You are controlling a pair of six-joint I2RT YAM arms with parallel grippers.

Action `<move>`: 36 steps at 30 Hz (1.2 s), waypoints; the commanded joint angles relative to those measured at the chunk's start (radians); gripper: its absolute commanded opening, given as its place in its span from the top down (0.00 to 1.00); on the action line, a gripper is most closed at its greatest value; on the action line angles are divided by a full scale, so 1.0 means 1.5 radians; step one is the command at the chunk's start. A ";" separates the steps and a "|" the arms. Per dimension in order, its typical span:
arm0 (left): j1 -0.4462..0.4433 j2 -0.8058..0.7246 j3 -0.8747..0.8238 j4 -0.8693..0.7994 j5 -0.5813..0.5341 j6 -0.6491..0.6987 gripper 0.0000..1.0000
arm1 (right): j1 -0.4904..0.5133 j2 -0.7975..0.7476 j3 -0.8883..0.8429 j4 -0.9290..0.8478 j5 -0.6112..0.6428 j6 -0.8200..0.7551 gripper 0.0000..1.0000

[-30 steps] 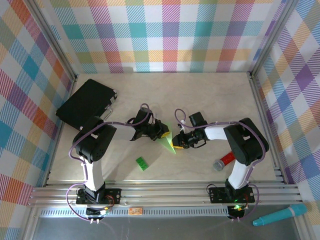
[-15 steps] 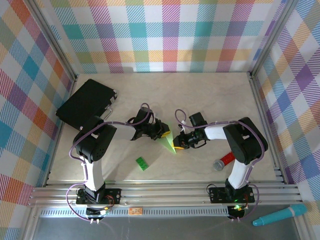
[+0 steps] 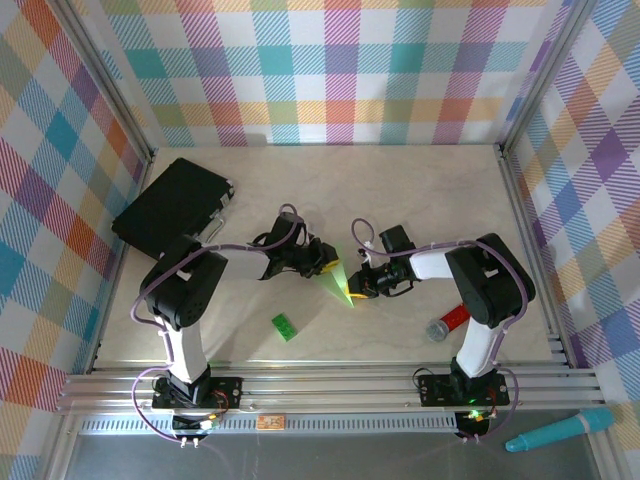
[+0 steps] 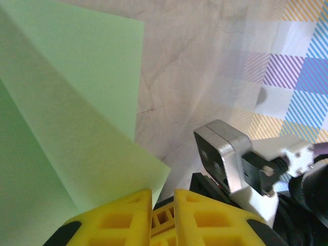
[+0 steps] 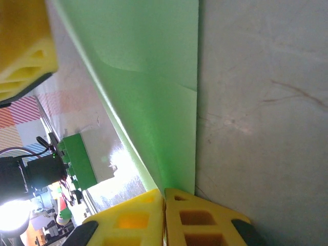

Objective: Fold a paper plane with a square sheet of paper (pick it up from the middle)

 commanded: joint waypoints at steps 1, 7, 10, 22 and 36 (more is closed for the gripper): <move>-0.002 -0.029 -0.005 -0.011 -0.007 0.017 0.82 | -0.003 0.022 -0.023 -0.009 0.022 0.010 0.90; -0.001 -0.026 -0.005 -0.017 0.007 0.023 0.84 | -0.004 0.019 -0.033 0.004 0.026 0.011 0.92; -0.001 -0.026 -0.010 -0.016 0.006 0.025 0.84 | -0.005 0.016 -0.040 0.015 0.027 0.013 0.93; 0.000 -0.042 -0.035 -0.049 -0.041 0.037 0.82 | -0.012 0.010 -0.048 0.027 0.026 0.014 0.94; -0.020 -0.025 0.066 -0.295 -0.125 0.154 0.52 | -0.012 0.011 -0.048 0.034 0.025 0.018 0.94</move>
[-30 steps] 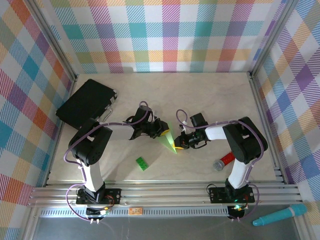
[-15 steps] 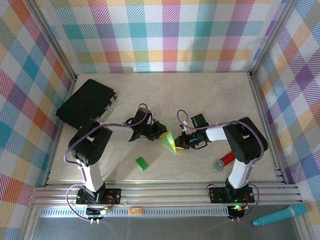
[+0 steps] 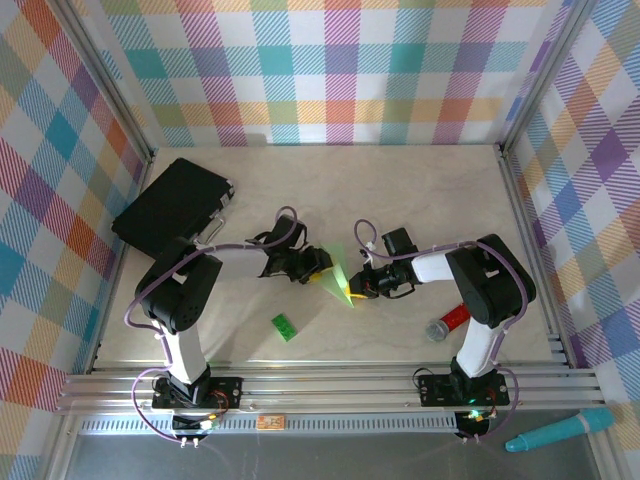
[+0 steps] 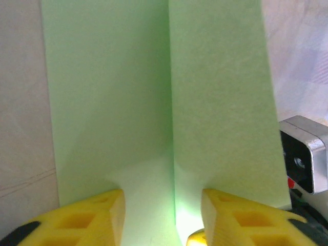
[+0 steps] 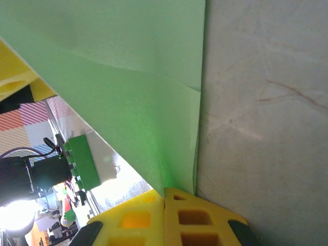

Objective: Fold a paper plane with a square sheet of paper (pick it up from the middle)

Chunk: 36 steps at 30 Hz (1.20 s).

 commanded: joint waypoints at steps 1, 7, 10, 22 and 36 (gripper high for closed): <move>-0.018 -0.003 0.038 -0.098 -0.037 0.049 0.51 | -0.004 0.013 -0.021 -0.022 0.038 0.003 0.94; -0.037 0.023 0.076 -0.176 -0.074 0.074 0.43 | -0.004 0.013 -0.023 -0.018 0.036 0.006 0.93; -0.042 0.032 0.084 -0.206 -0.084 0.076 0.40 | -0.004 0.011 -0.022 -0.018 0.036 0.007 0.93; -0.067 0.089 0.159 -0.367 -0.157 0.105 0.29 | -0.004 -0.037 -0.012 -0.015 0.031 0.027 0.79; -0.079 0.120 0.186 -0.424 -0.191 0.114 0.30 | -0.005 -0.067 0.016 -0.038 0.065 0.052 0.73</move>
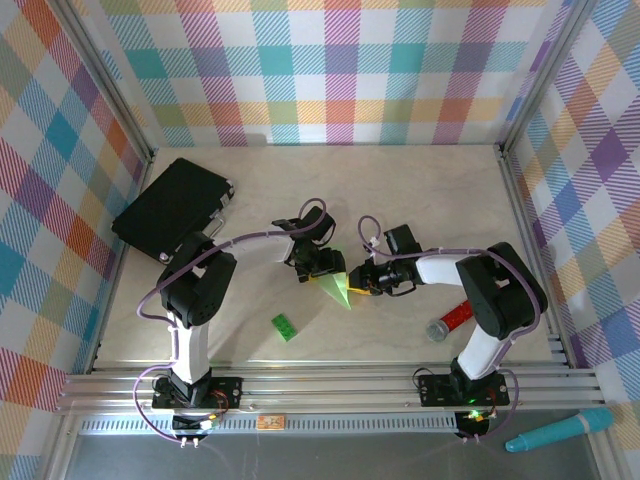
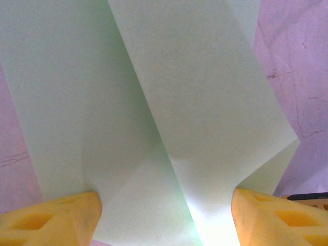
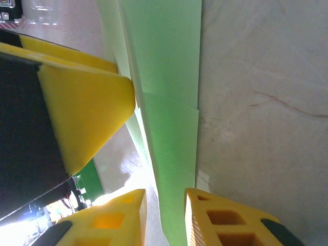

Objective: Fold a paper plane with a square sheet of paper (pick it up from the middle)

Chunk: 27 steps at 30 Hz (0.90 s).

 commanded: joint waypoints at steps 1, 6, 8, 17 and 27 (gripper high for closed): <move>-0.004 0.046 -0.019 -0.102 -0.039 0.007 0.30 | -0.003 -0.003 0.020 -0.020 0.005 0.010 0.73; -0.006 0.058 -0.014 -0.110 -0.038 0.007 0.30 | -0.003 0.013 0.029 -0.019 -0.008 0.010 0.72; -0.007 0.061 -0.011 -0.115 -0.040 0.007 0.30 | -0.002 0.018 0.033 -0.018 -0.014 0.010 0.73; -0.008 0.068 -0.006 -0.122 -0.041 0.008 0.30 | 0.003 0.045 0.047 -0.014 -0.024 0.012 0.79; -0.008 0.066 -0.007 -0.126 -0.040 0.011 0.30 | 0.003 0.060 0.045 -0.010 -0.015 0.019 0.86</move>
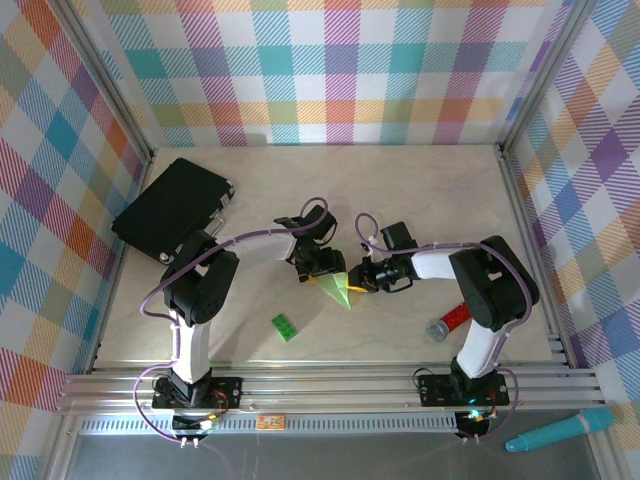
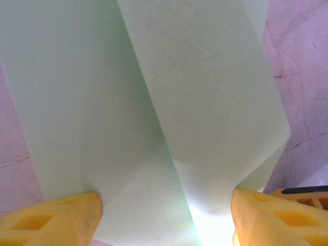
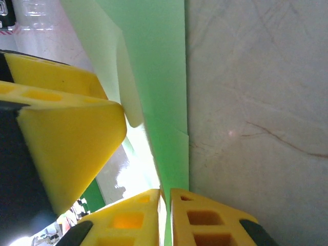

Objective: Fold a paper plane with a square sheet of paper (pick it up from the middle)

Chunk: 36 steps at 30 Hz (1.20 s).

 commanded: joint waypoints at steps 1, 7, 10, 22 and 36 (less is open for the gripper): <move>-0.008 0.050 -0.030 -0.096 -0.039 0.008 0.30 | 0.002 0.017 0.011 -0.002 -0.007 0.006 0.87; -0.008 0.044 -0.028 -0.096 -0.038 0.009 0.29 | 0.002 0.029 0.010 -0.005 -0.004 0.006 0.88; -0.008 0.040 -0.027 -0.095 -0.037 0.009 0.29 | 0.002 0.034 0.010 -0.007 -0.005 0.005 0.89; -0.003 -0.050 0.048 -0.055 -0.037 0.010 0.28 | 0.003 0.048 0.020 -0.047 0.006 -0.015 0.91; 0.012 -0.080 -0.054 0.181 0.109 -0.045 0.57 | 0.002 0.051 0.034 -0.054 -0.021 -0.048 0.91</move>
